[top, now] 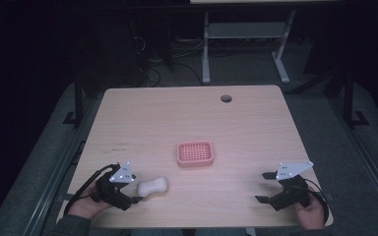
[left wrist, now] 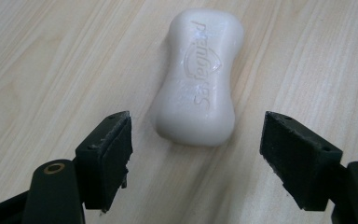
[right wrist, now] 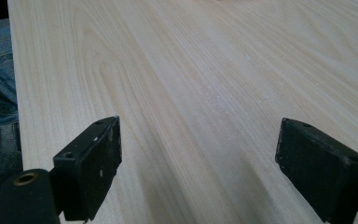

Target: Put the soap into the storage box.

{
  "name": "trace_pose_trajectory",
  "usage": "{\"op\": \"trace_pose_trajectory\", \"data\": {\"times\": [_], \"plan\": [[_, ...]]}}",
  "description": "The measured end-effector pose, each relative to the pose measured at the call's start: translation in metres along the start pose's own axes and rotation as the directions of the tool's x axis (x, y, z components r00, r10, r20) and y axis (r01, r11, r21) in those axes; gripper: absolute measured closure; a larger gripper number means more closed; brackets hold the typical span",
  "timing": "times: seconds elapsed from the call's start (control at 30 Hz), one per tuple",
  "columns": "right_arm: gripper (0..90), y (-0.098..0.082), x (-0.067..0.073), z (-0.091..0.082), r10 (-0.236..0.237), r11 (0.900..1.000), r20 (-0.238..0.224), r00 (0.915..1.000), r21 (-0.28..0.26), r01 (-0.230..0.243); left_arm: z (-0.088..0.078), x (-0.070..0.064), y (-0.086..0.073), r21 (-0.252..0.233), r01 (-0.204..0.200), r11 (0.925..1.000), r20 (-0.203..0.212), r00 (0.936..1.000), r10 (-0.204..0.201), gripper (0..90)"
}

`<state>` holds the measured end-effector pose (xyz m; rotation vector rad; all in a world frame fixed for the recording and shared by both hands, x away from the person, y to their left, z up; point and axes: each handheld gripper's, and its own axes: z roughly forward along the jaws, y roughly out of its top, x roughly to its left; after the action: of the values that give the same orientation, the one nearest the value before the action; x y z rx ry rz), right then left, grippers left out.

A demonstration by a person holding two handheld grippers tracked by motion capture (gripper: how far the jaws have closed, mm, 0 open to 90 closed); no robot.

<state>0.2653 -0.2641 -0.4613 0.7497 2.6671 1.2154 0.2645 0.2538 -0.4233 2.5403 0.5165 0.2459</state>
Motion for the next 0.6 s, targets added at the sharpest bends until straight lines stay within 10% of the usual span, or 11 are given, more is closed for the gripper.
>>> {"op": "trace_pose_trajectory", "data": {"times": [0.6], "plan": [[14.1,-0.0006,0.0003,0.0004,0.003,1.000,-0.001,1.0000,-0.002,-0.003,0.0066,0.0012,0.0117,0.025,-0.022,0.9994,0.016,0.9996,0.022,18.4]]}}
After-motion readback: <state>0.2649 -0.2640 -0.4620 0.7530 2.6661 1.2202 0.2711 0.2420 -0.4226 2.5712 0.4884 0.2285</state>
